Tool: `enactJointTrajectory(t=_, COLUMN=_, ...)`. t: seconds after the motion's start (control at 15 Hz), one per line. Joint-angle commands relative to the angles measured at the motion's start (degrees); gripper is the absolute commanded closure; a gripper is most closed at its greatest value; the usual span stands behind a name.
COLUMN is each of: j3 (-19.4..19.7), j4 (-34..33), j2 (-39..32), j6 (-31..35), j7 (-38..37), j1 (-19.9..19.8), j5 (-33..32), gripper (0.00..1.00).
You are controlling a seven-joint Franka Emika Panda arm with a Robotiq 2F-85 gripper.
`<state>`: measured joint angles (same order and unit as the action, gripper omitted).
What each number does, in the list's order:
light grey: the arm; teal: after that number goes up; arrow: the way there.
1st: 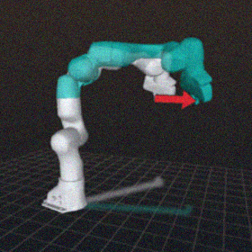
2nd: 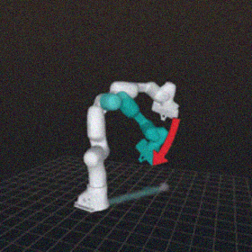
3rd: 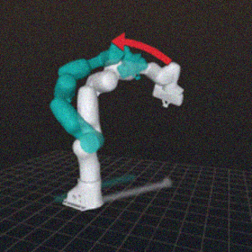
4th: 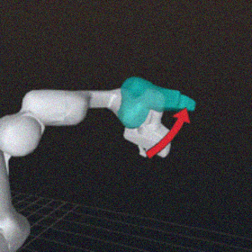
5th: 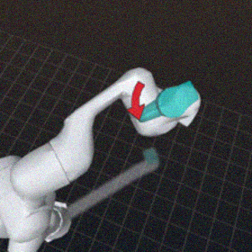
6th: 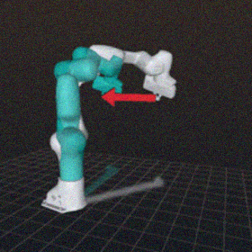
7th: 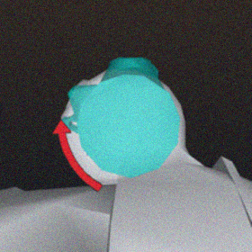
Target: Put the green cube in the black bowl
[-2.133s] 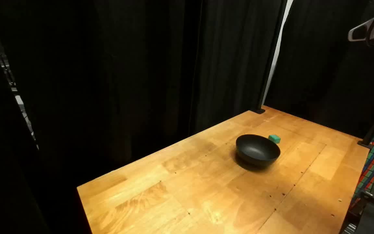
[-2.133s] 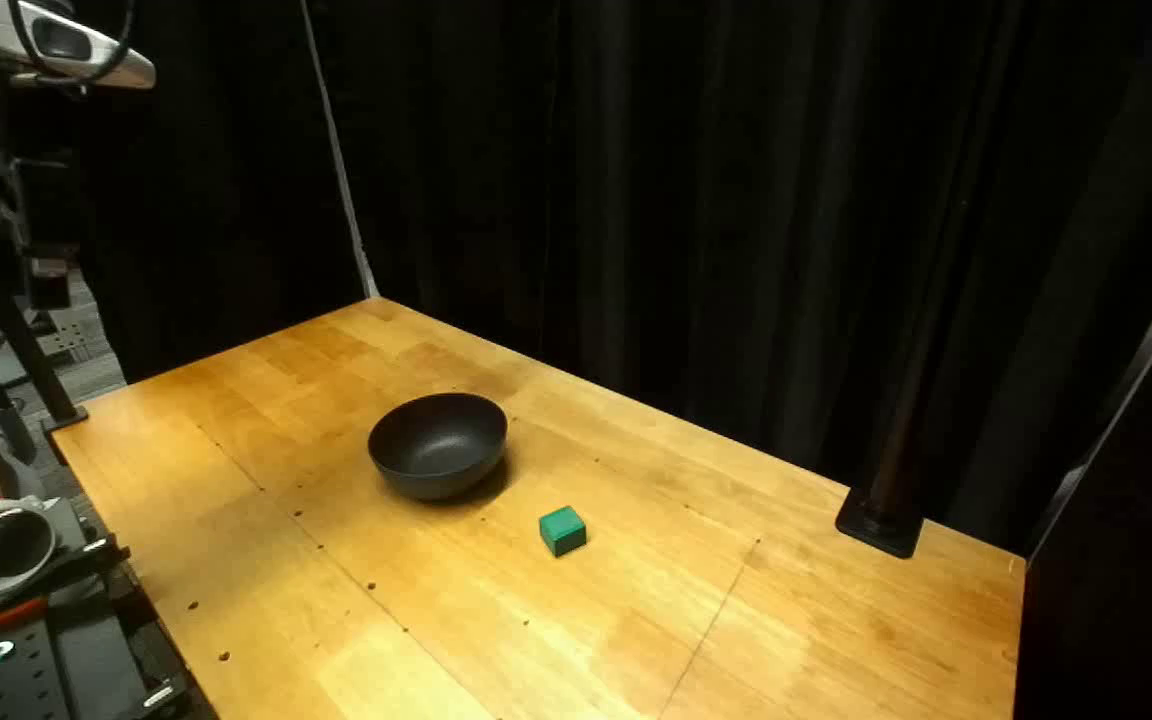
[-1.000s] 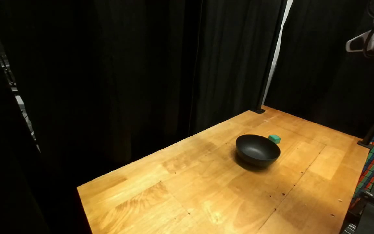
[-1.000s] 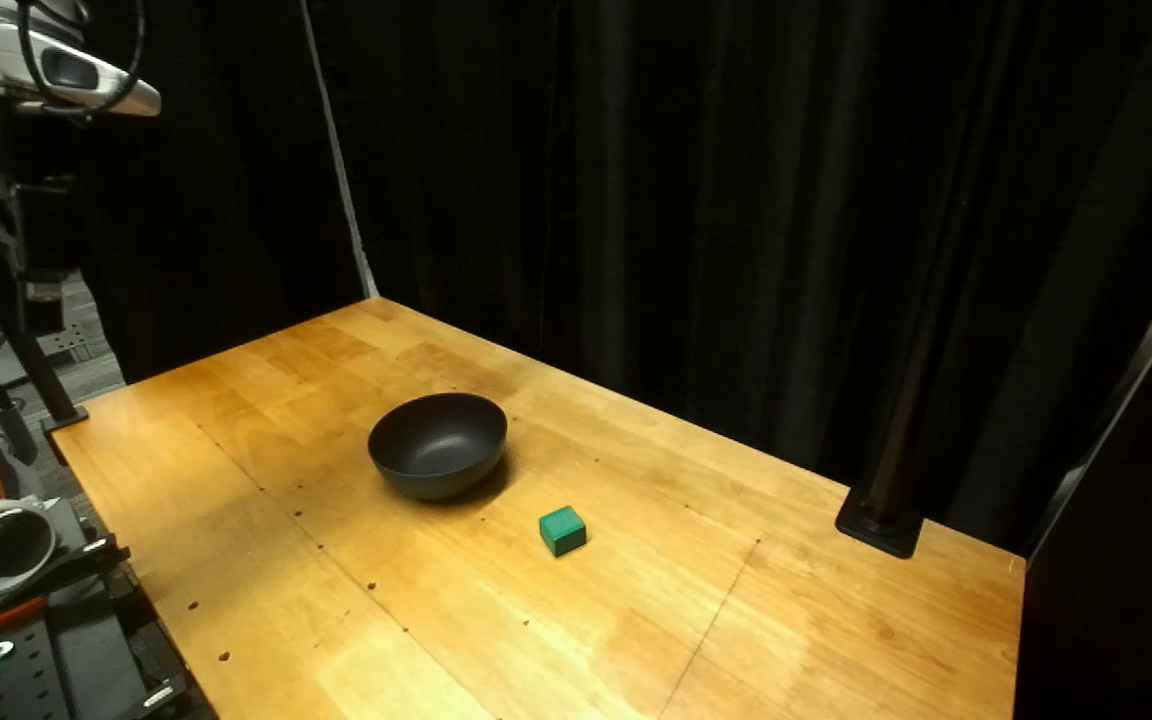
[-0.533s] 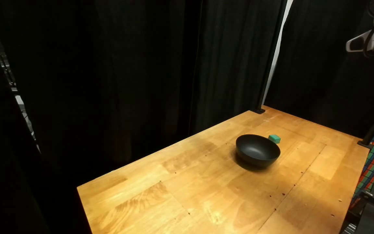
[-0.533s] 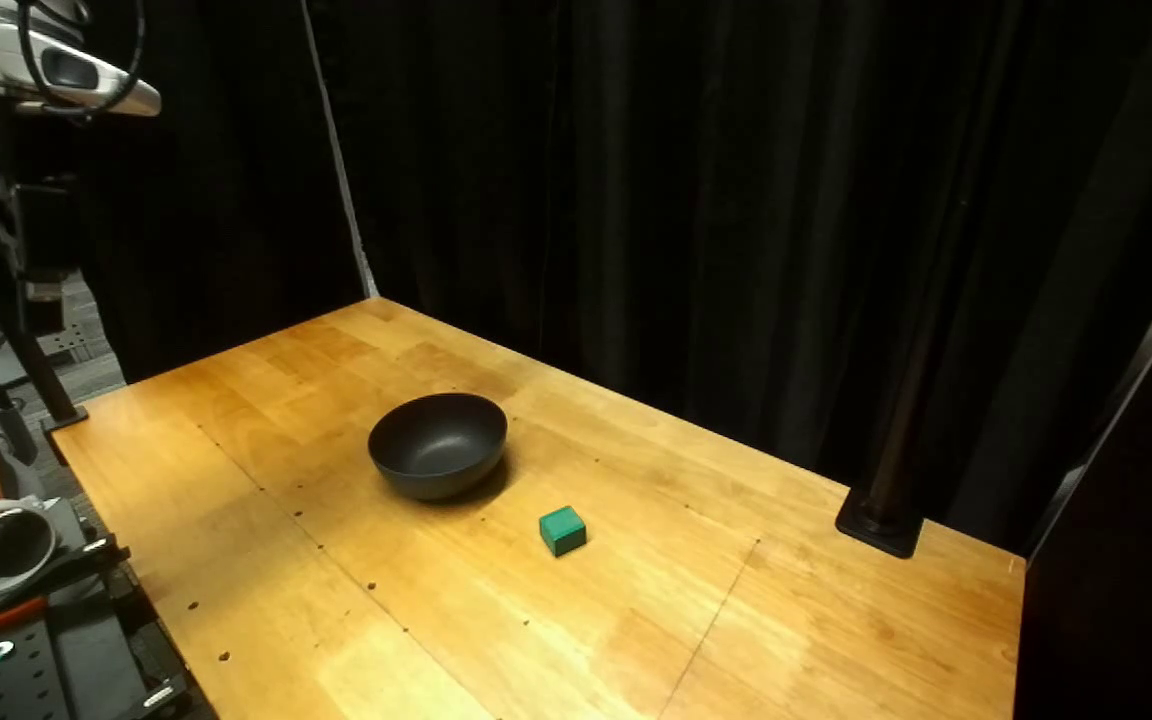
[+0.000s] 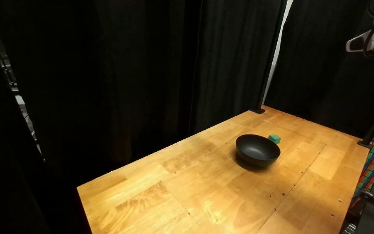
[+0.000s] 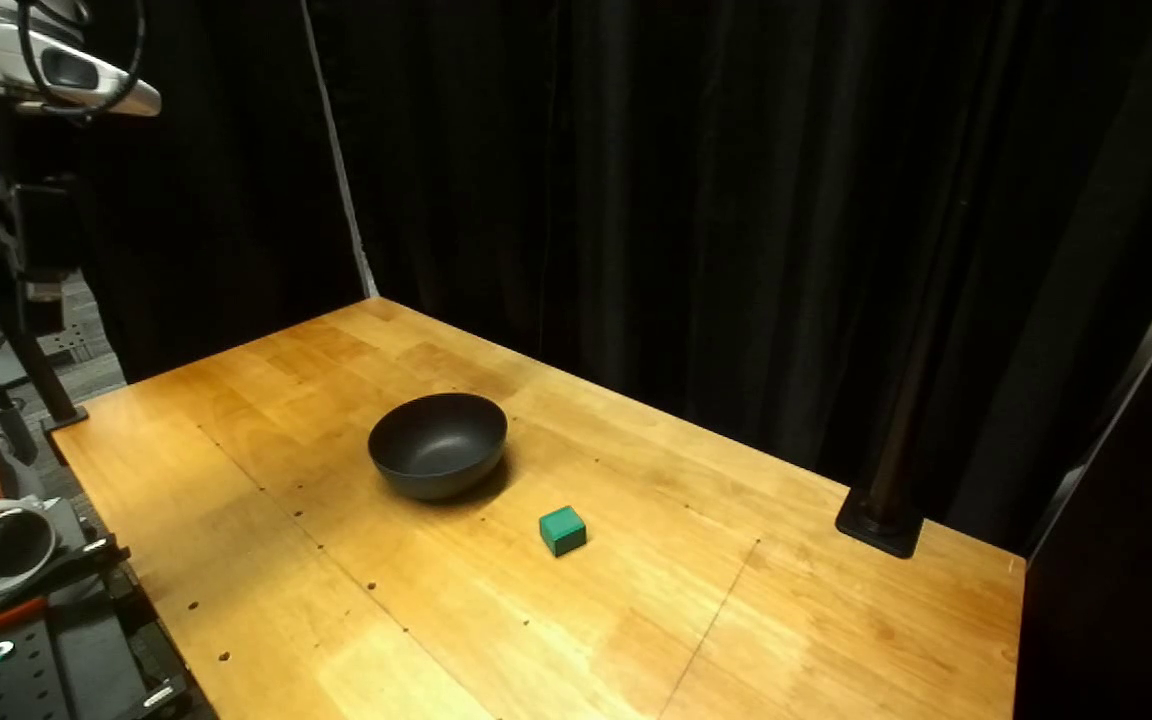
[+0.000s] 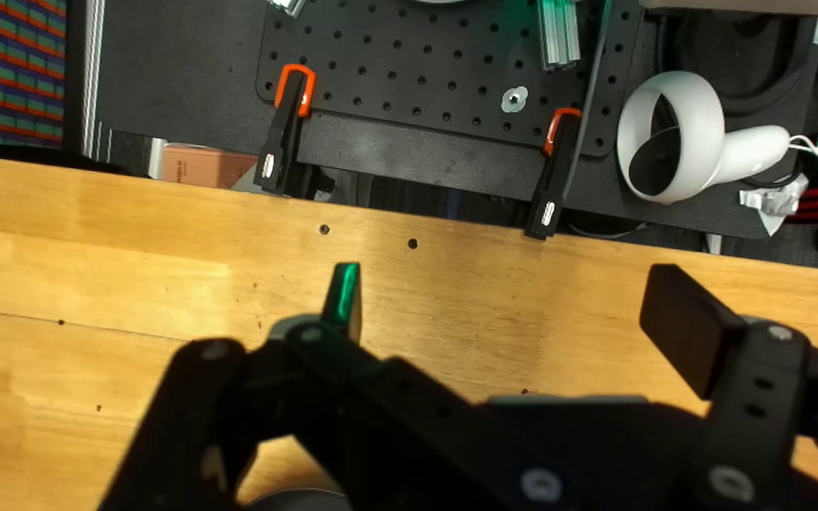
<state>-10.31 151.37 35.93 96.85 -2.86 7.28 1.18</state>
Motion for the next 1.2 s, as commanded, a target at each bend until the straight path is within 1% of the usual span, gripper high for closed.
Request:
enactJointTrajectory(t=0.0, j3=0.6, j4=-0.1, j2=-0.1, j6=-0.1, j7=-0.3, j1=0.7, j5=-0.3, gripper=0.0)
enactJointTrajectory(t=0.8, j3=0.6, j4=-0.1, j2=-0.1, j6=-0.1, j7=-0.3, j1=0.7, j5=-0.3, gripper=0.0)
enactJointTrajectory(t=0.93, j3=0.4, j4=-0.9, j2=-4.5, j6=2.3, j7=-3.6, j1=-1.7, j5=-1.5, gripper=0.0)
enactJointTrajectory(t=1.13, j3=1.4, j4=-1.1, j2=-7.6, j6=4.7, j7=-4.3, j1=-3.4, j5=-1.6, gripper=0.0)
